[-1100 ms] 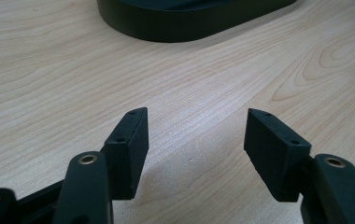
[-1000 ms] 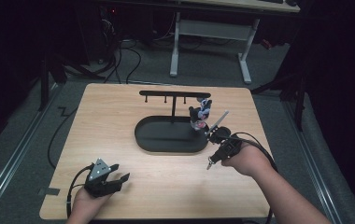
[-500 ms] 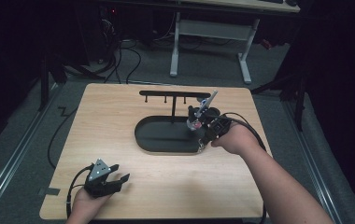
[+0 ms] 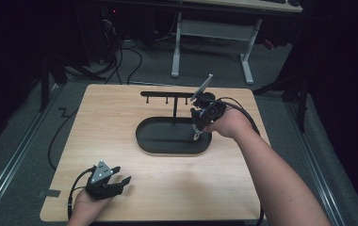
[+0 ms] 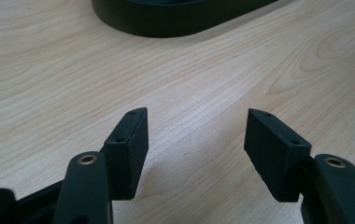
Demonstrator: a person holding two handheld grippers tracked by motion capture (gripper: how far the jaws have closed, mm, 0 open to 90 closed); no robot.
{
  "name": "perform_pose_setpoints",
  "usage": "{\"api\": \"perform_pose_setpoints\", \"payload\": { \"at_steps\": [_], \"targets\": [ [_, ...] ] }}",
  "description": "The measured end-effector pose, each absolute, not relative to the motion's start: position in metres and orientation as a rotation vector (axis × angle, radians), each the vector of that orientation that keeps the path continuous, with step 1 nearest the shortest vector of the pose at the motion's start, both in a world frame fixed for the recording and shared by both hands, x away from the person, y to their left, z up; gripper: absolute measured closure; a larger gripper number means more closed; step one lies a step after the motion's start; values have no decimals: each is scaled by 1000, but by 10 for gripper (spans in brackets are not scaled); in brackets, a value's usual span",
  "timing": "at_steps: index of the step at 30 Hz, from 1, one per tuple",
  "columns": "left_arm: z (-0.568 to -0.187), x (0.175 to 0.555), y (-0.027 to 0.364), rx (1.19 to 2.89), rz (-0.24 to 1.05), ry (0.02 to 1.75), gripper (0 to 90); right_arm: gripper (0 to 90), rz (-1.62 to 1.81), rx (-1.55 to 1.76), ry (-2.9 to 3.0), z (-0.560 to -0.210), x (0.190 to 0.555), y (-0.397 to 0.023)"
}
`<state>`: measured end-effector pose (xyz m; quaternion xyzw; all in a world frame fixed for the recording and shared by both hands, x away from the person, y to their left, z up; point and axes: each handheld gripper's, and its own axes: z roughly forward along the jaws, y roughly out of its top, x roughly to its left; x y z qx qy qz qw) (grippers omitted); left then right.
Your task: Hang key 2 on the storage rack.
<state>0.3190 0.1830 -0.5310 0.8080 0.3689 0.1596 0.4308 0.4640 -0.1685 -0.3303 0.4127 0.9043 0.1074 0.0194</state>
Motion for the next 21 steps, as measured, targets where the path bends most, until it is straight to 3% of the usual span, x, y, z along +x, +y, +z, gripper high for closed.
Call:
{"api": "perform_pose_setpoints", "payload": {
  "at_steps": [21],
  "targets": [
    [-531, 314, 187, 2017, 391, 923, 406, 894, 347, 1260, 2767, -309, 512, -141]
  ]
}}
